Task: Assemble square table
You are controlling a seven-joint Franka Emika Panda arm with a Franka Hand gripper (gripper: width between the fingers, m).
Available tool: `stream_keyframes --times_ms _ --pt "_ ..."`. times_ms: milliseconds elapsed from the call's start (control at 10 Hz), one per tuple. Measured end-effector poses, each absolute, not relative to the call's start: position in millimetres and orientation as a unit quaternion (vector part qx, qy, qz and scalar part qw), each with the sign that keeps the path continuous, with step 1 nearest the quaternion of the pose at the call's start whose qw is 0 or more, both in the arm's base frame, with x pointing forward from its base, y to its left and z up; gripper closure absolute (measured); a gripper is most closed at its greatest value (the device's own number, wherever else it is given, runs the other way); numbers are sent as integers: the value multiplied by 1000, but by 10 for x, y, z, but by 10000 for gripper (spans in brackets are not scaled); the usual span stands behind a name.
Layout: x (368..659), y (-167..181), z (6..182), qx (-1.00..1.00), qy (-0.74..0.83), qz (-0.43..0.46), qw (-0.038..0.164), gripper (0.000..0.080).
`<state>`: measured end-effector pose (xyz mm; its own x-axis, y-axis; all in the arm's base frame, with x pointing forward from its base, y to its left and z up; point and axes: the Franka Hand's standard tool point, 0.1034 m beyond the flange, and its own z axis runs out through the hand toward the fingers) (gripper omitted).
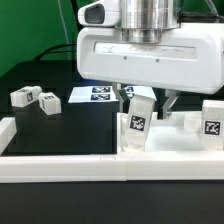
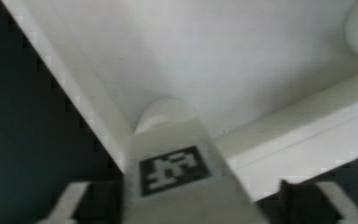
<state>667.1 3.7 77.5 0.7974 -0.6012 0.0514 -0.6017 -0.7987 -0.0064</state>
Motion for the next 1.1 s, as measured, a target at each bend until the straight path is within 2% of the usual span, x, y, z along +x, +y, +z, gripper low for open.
stream_keyframes --times_ms 100,400,600,900,1100 --pt "6662 18 772 935 -354 24 5 506" --pt "6669 -7 767 867 -498 24 -5 506" --pt "6673 -15 755 774 -632 13 -38 506" --pt "6691 16 748 656 -751 -5 -71 506" --pt "6688 13 744 647 -759 -6 -70 506"
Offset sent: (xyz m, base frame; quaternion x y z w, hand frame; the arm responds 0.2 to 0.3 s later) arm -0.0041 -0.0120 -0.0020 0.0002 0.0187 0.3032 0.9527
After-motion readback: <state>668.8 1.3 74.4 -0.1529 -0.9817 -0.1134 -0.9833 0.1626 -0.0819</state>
